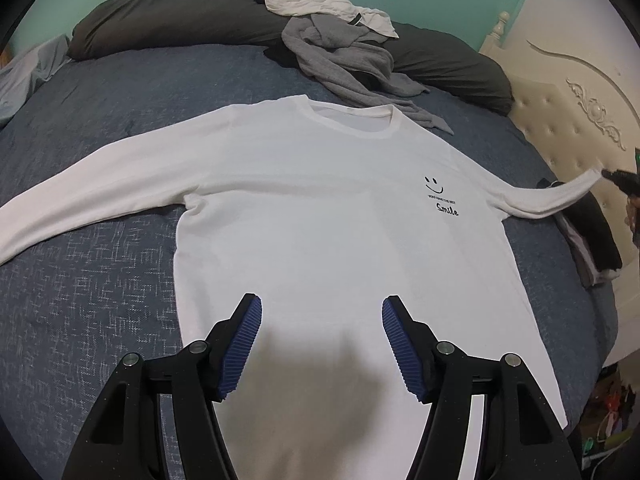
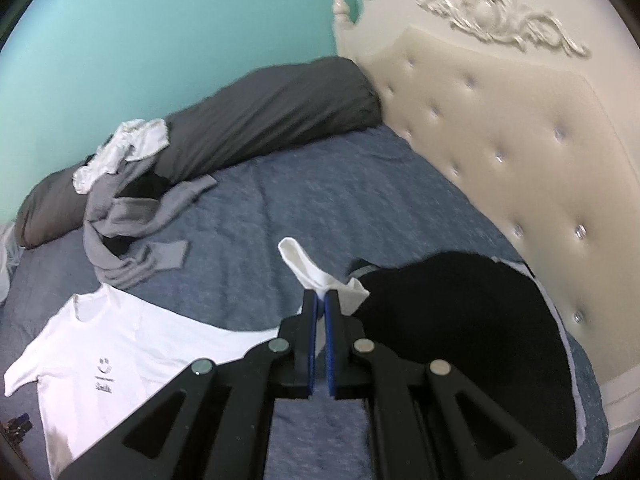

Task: Fold clothes
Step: 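Lift the held cuff with the right gripper and carry it over the shirt body, then lay the sleeve diagonally across the shirt body and open the right gripper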

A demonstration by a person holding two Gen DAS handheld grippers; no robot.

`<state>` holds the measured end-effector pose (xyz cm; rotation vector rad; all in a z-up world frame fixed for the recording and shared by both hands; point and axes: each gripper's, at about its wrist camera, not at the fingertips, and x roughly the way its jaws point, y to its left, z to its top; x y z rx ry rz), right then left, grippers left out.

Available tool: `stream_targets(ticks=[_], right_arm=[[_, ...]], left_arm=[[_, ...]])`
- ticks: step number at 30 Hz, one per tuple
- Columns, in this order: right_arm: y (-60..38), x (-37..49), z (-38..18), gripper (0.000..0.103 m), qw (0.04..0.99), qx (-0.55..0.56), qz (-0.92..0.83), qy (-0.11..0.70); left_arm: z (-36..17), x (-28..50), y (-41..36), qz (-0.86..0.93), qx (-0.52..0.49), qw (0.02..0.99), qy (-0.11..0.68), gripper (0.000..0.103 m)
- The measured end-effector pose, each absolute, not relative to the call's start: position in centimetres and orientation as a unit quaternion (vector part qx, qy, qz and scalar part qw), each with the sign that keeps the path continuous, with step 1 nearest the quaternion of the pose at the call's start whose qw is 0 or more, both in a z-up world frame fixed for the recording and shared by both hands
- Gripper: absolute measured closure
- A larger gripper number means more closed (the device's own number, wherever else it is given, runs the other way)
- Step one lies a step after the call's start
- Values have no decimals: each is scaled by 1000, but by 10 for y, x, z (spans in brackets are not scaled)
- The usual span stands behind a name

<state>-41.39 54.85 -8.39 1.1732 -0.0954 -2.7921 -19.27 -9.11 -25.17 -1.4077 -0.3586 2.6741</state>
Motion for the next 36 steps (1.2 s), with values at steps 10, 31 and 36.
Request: stream_targets(ticks=[10, 31, 36], right_arm=[[482, -406, -19, 100, 109, 350, -930, -29], [231, -297, 62, 100, 296, 307, -903, 53], [171, -262, 39, 100, 339, 325, -879, 84]], left_arm=[[-242, -179, -98, 879, -457, 56, -124, 36], [-193, -135, -111, 885, -442, 84, -120, 35], [-179, -119, -119, 890, -433, 85, -117, 35]])
